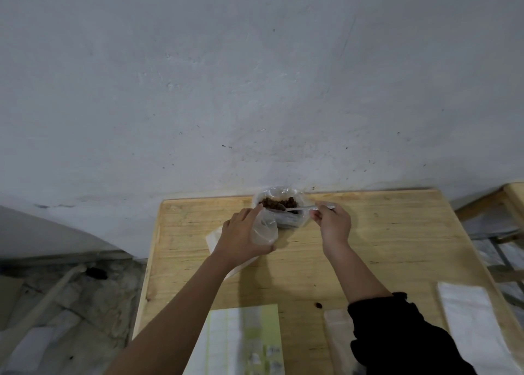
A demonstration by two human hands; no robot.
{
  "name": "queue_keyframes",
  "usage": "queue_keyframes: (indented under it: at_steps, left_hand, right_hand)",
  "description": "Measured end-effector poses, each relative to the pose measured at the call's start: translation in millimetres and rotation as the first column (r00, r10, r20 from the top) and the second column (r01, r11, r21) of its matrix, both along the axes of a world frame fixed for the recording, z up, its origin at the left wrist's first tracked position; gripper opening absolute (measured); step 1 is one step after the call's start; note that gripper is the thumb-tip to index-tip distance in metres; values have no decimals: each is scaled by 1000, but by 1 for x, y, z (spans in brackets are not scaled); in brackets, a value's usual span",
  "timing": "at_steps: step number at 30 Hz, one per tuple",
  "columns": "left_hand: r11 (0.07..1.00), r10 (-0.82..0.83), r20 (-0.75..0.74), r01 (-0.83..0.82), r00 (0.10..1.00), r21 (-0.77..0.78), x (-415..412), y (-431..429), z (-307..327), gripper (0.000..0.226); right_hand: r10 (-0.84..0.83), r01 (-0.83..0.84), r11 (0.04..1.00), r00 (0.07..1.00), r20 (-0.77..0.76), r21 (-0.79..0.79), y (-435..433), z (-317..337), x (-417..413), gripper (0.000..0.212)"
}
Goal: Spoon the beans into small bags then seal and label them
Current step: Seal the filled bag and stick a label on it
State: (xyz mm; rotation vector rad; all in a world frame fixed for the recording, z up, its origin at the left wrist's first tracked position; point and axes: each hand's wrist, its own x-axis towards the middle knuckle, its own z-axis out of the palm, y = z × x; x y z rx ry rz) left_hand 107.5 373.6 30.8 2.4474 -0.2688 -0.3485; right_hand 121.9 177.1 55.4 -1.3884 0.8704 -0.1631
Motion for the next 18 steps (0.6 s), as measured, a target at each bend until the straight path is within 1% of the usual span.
queue_keyframes:
  at_steps: [3, 7, 10, 13, 16, 18]
  left_hand:
    - [1000, 9, 0, -9, 1000, -1, -2, -1, 2, 96]
    - [999, 38, 10, -38, 999, -3, -6, -5, 4, 96]
    - [999, 44, 22, -44, 999, 11, -8, -9, 5, 96]
    - [999, 41, 24, -41, 999, 14, -10, -16, 8, 96]
    - [1000, 17, 31, -18, 999, 24, -14, -23, 10, 97]
    - [1000, -1, 46, 0, 999, 23, -16, -26, 11, 96]
  right_hand:
    - [-62, 59, 996, 997, 46, 72, -10, 10, -3, 7]
    - [-97, 87, 992, 989, 112, 91, -26, 23, -10, 8]
    - [-85, 73, 994, 987, 136, 86, -34, 30, -16, 10]
    - [20, -33, 997, 983, 181, 66, -38, 36, -26, 19]
    - [196, -200, 980, 953, 231, -7, -37, 40, -37, 18]
    - [244, -234, 970, 938, 245, -69, -38, 41, -42, 17]
